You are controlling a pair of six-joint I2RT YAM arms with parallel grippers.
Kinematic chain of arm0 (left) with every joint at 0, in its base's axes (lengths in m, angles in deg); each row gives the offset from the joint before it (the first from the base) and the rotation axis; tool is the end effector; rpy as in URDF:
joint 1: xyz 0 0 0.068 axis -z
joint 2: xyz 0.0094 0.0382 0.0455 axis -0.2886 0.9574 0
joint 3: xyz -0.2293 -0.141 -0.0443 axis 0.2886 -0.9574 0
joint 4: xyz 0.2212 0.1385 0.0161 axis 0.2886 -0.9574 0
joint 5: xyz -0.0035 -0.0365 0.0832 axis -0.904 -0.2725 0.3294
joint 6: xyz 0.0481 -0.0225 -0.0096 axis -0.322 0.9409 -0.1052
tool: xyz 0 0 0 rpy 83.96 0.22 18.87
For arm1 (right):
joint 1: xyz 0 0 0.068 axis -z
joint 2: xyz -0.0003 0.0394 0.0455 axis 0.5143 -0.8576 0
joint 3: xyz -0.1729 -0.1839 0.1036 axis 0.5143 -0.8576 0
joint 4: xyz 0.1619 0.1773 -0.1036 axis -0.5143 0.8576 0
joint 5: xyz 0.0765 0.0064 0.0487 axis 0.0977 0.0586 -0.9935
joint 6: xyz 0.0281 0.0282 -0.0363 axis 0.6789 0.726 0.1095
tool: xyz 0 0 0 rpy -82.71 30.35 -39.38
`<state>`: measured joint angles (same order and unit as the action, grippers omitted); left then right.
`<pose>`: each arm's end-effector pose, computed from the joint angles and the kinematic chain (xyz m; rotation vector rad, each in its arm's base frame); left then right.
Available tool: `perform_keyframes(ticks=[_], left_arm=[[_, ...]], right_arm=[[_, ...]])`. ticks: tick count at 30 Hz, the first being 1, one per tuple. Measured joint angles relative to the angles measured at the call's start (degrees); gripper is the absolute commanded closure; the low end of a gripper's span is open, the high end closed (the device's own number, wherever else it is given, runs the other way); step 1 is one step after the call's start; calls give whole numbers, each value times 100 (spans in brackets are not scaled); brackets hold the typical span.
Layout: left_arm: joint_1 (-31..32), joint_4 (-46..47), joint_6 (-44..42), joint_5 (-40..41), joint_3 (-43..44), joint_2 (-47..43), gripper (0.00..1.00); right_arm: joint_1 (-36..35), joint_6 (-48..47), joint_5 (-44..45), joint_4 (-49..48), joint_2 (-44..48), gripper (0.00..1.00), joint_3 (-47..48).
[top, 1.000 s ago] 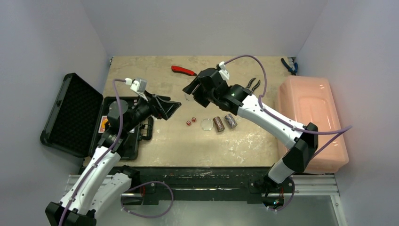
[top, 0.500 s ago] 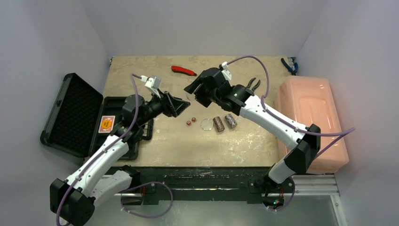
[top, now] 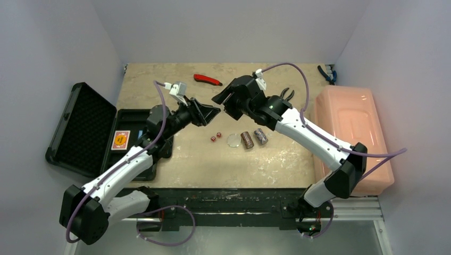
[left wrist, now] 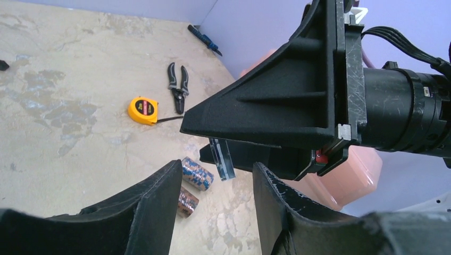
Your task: Pack up texas hold em set
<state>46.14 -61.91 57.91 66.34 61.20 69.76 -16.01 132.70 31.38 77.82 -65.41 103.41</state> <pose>0.2107 -0.1309 0.3214 0.1169 1.6862 -1.1511 0.2449 0.2485 0.3781 0.7154 2.1696 0.9253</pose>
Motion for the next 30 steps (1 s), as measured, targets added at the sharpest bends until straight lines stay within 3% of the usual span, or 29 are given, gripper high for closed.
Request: perform_keyframes(ticks=[24,26,30], left_arm=[[433,1126,70,581,-9,621,68],[459,1187,72,619,-9,669,75],[531,1287,107,704,-9,752,100]], right_arm=[[85,15,0,0,201,66,-59],[85,26,2,-2,201,66,-63],[103,44,13,-17,201,65,-118]])
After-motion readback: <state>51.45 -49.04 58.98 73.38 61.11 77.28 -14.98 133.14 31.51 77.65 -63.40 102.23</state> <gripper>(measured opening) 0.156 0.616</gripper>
